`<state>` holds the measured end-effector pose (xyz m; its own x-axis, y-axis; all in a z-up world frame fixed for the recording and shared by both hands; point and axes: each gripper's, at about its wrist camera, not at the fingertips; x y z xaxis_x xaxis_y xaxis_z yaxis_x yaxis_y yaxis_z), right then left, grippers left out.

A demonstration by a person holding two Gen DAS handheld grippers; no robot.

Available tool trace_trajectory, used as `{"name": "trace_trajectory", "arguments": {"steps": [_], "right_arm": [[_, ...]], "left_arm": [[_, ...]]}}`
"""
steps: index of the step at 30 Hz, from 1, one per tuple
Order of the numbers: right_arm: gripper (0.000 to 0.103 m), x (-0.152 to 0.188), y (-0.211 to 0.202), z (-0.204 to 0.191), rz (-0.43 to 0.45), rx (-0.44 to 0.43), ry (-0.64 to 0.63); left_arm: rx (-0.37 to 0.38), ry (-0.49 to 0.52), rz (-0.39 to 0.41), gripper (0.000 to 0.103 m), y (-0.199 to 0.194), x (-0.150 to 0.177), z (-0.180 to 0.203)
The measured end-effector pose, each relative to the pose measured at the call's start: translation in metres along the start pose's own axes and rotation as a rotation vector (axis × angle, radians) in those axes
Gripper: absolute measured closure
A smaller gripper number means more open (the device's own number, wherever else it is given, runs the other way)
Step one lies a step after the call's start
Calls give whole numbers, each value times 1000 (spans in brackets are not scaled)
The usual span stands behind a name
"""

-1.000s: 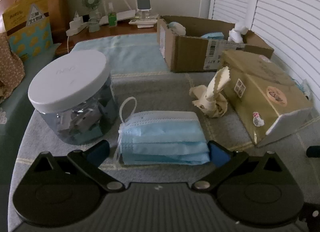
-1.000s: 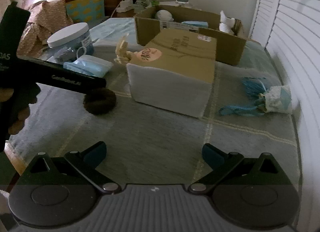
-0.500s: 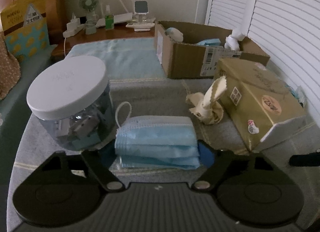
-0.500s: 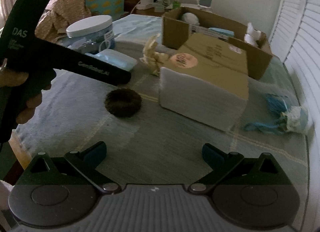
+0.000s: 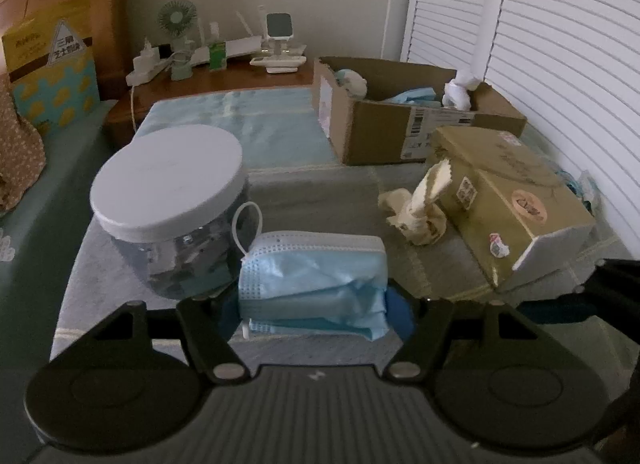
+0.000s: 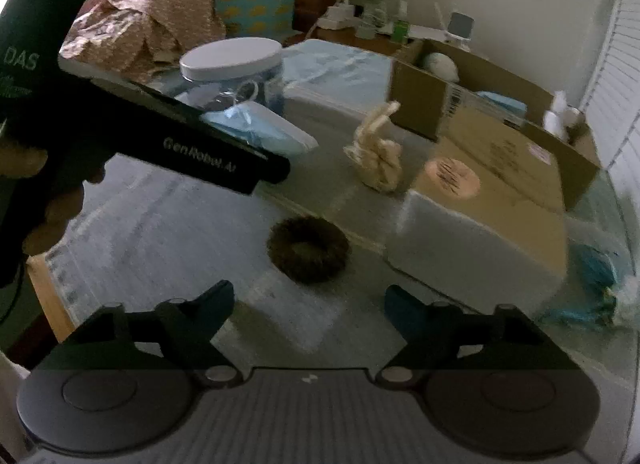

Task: Organize soft objects
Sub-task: 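Grasp the brown scrunchie with the right tool while the left tool grasps the blue face masks, then carry the scrunchie into the box and open the right tool while the left tool carries the masks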

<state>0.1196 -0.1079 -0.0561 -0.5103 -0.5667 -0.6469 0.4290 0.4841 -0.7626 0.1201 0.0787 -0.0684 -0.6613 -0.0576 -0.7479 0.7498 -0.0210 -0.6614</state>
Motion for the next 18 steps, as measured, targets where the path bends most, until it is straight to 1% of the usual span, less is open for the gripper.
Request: {"name": "trace_trajectory", "arguments": {"steps": [4,6,10,15,18], "right_arm": [[25,-8,5,-6,8,3,-24],[32,-11,7,-8,12,-1,-33],[35,-16,13,-11,20,1,-31],[51,-20,17,-13,22,14,-30],[55,-22,17,-14,18,21,-33]], "left_arm": [[2,-9,-4,33,-1,1,-6],[3,-11,-3,33,-2,2,-8],[12,-16,-3,33,-4,2,-11],[27,-24,-3,33,-7,3,-12],[46,-22,-5,33,-10,3,-13]]}}
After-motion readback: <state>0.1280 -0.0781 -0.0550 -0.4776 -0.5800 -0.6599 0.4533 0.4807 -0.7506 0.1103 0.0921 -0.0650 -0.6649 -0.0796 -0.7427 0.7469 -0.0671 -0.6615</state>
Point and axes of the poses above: each gripper's, at about its wrist camera, not at the fingertips, and y roughly the way its jaws point, z to its right, x to its underside, and after that the axes turned 3 degrees about z, right-handed
